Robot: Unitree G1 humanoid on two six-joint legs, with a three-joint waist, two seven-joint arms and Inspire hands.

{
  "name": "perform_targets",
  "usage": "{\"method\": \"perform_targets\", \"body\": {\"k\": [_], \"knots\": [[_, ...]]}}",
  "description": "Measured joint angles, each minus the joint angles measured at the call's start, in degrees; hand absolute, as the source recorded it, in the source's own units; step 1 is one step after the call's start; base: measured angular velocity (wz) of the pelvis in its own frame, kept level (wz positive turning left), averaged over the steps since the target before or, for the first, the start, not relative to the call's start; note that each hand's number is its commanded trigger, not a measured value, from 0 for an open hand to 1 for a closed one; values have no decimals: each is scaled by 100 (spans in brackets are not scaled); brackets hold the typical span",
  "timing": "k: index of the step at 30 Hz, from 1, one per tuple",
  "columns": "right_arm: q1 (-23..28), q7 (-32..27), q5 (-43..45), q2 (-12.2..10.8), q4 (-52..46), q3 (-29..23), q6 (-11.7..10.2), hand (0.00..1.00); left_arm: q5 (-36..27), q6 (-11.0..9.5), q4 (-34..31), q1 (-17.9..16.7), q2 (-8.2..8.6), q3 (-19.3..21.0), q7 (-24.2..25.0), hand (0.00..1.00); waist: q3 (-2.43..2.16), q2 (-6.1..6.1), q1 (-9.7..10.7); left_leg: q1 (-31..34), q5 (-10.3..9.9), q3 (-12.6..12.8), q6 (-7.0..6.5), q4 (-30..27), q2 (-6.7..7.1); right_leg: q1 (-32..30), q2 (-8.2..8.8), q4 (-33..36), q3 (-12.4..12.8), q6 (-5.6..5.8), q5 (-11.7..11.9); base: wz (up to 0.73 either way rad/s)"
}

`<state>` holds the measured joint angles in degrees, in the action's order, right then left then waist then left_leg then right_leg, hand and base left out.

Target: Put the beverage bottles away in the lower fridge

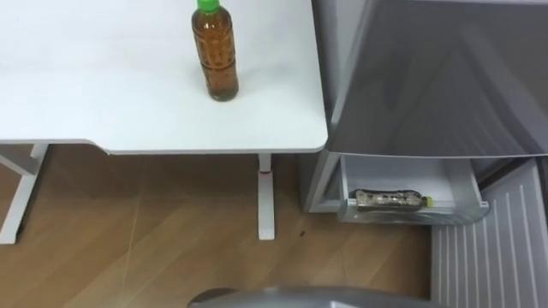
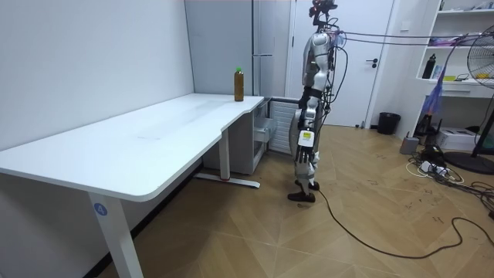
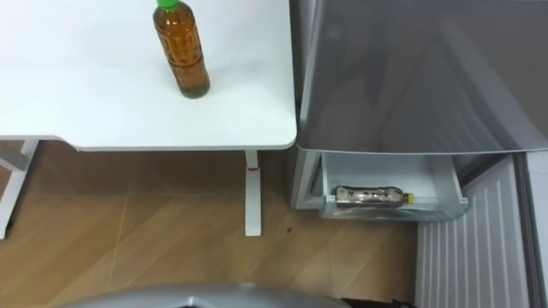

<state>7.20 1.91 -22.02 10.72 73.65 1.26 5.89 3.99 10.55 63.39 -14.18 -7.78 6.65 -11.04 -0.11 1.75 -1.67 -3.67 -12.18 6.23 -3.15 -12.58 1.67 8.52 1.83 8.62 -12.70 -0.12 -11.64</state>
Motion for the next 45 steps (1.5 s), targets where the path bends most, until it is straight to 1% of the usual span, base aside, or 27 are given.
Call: {"method": "perform_targets", "body": {"k": [2, 3, 5, 8, 9, 11, 12, 13, 14, 16, 18, 20, 22, 24, 25, 26, 27, 30, 32, 34, 35, 37, 38, 39, 41, 43, 45], "knots": [[-31, -11, -1, 0, 1, 3, 4, 0, -3, 5, 0, 15, 0, 0, 0, 0, 4, -7, 0, -7, -4, -2, 5, 6, -3, 10, -4, 1, 6, 0, 0, 0], [-30, -17, 3, 0, 4, 10, 12, 0, -6, 20, -14, 94, 2, 0, -2, 0, 15, -2, 14, -6, -10, -14, 7, 12, -3, 39, -7, 0, 5, 0, 0, 4], [-33, -38, 28, 0, 3, 10, 25, 0, -33, 29, -61, 89, 19, 0, -21, 0, 20, -2, 12, -15, -41, -20, 9, 25, -9, 61, -16, 2, 15, 0, 0, 0], [-39, -42, 94, 19, 2, 15, 46, 0, -266, 27, -45, 195, 28, 32, -185, 0, 28, -5, 9, -15, -55, -21, 8, 12, -10, 55, -15, 9, 15, 0, 0, -1], [-42, -42, 181, 19, -1, 6, 46, 0, -440, 11, -42, 215, 33, 85, -303, 0, 28, -10, -3, -18, -58, -15, 8, 19, -11, 52, -20, 9, 50, 0, 0, -7], [-52, -42, 237, 15, -11, -29, 43, 0, -743, -21, -62, 258, 55, 316, -482, 0, 20, -25, -3, -42, -58, -8, 9, 37, -11, 58, -26, 7, 98, 0, 0, -5], [-44, -43, 234, 13, -18, -34, 44, 0, -947, -24, -138, 267, 60, 560, -591, 0, 7, -45, -12, -90, -57, -8, 9, 55, -9, 73, -26, 7, 104, 0, 0, 0], [-45, -48, 229, 14, -32, -29, 44, 0, -1156, -25, -316, 244, 59, 782, -757, 0, 6, -47, -21, -119, -53, -8, 11, 75, -7, 87, -27, 8, 108, 0, 1, 0], [-50, -49, 229, 14, -30, -28, 44, 0, -1257, -28, -412, 236, 55, 844, -865, 0, 4, -52, -39, -128, -52, -9, 11, 77, -7, 89, -27, 8, 119, -1, 1, 0], [-49, -55, 276, 21, -20, -25, 42, 0, -1603, -119, -679, 242, 44, 1040, -1263, 0, 21, -65, -50, -175, -50, -2, 12, 100, -3, 115, -28, 12, 156, 0, 1, 0], [-59, -59, 414, 25, -14, -28, 36, 0, -1868, -215, -938, 242, 42, 1139, -1539, 0, 17, -87, -51, -196, -51, 5, 12, 127, -4, 129, -30, 13, 174, 0, 1, 0], [-63, -91, 479, 23, -32, -30, 22, 0, -2090, -312, -1293, 230, 43, 1157, -1817, 0, 24, -81, -51, -198, -52, 4, 12, 142, -4, 144, -29, 12, 171, 0, 1, 0], [-67, -179, 481, 12, -54, -31, -13, 0, -2208, -491, -1817, 223, 54, 1157, -2170, 0, 19, -88, -47, -205, -51, 3, 12, 143, -4, 142, -29, 8, 163, 0, 1, 0], [-90, -174, 481, 14, -62, -35, -35, 0, -2194, -660, -2128, 254, 53, 1174, -2418, 0, 15, -93, -52, -204, -51, 0, 12, 143, -1, 141, -29, 8, 152, 0, 1, 0], [-91, -162, 513, 14, -64, -37, -54, 0, -2186, -718, -2465, 229, 60, 1170, -2592, 0, 13, -95, -44, -206, -51, -3, 12, 144, -1, 136, -31, 8, 151, 0, 1, 0], [-92, -157, 570, 14, -64, -39, -71, 0, -2179, -751, -2646, 217, 61, 1162, -2684, 0, 13, -95, -40, -206, -51, -3, 12, 145, -1, 133, -31, 7, 147, 0, 1, 0], [-90, -152, 663, 14, -68, -40, -104, 0, -2149, -837, -2925, 217, 62, 1159, -2863, 0, 14, -94, -34, -206, -51, -6, 12, 146, 1, 131, -32, 5, 154, 0, 1, 0], [-99, -151, 826, 13, -62, -35, -144, 0, -1837, -1038, -3550, 225, 66, 1143, -3196, 0, 7, -97, -41, -207, -51, -12, 12, 129, 1, 121, -34, 5, 150, 0, 1, 0], [-80, -151, 945, 12, -62, -37, -145, 0, -1657, -1098, -3971, 208, 66, 1123, -3398, 0, 5, -104, -40, -203, -51, -13, 12, 128, 1, 111, -34, 6, 156, 0, 1, 0], [-79, -148, 1056, 11, -64, -31, -158, 0, -1537, -1234, -4503, 210, 66, 1113, -3629, 0, 1, -111, -29, -200, -51, -13, 12, 133, 1, 98, -35, 9, 159, 0, 1, -4], [-70, -143, 1056, 9, -64, -29, -169, 0, -1487, -1249, -4651, 210, 65, 1106, -3658, 0, 1, -111, -26, -201, -51, -14, 12, 132, 1, 100, -35, 8, 156, 0, 1, 0], [-45, -138, 1107, 9, -62, -26, -233, 0, -1131, -1348, -5178, 214, 57, 1054, -3717, 0, 2, -112, -32, -195, -51, -17, 12, 137, 3, 94, -34, 8, 152, 1, 2, 0], [-44, -139, 1110, 8, -62, -24, -241, 0, -1032, -1366, -5296, 217, 52, 1053, -3717, 0, 1, -116, -44, -191, -51, -21, 12, 135, 4, 96, -34, 7, 147, 1, 2, 0], [-34, -151, 1116, 7, -58, -23, -274, 0, -930, -1385, -5570, 215, 48, 1051, -3717, 0, -1, -122, -34, -194, -51, -26, 12, 136, 6, 100, -33, 7, 145, 1, 1, 0], [-33, -167, 1176, 7, -37, -25, -291, 0, -850, -1430, -5980, 222, 45, 1026, -3716, 0, 2, -131, 1, -200, -51, -32, 12, 135, 7, 99, -32, 5, 150, 1, 2, 0], [-29, -140, 1336, 8, -28, -28, -305, 0, -740, -1510, -6376, 234, 39, 931, -3625, 0, 4, -156, -1, -207, -51, -32, 12, 133, 8, 105, -33, 3, 153, 1, 1, 0], [-24, -92, 1435, 8, -36, -29, -342, 0, -701, -1512, -6596, 226, 40, 809, -3475, 0, 5, -182, 0, -198, -51, -34, 12, 127, 6, 105, -35, 1, 158, 1, 1, 0]]}}
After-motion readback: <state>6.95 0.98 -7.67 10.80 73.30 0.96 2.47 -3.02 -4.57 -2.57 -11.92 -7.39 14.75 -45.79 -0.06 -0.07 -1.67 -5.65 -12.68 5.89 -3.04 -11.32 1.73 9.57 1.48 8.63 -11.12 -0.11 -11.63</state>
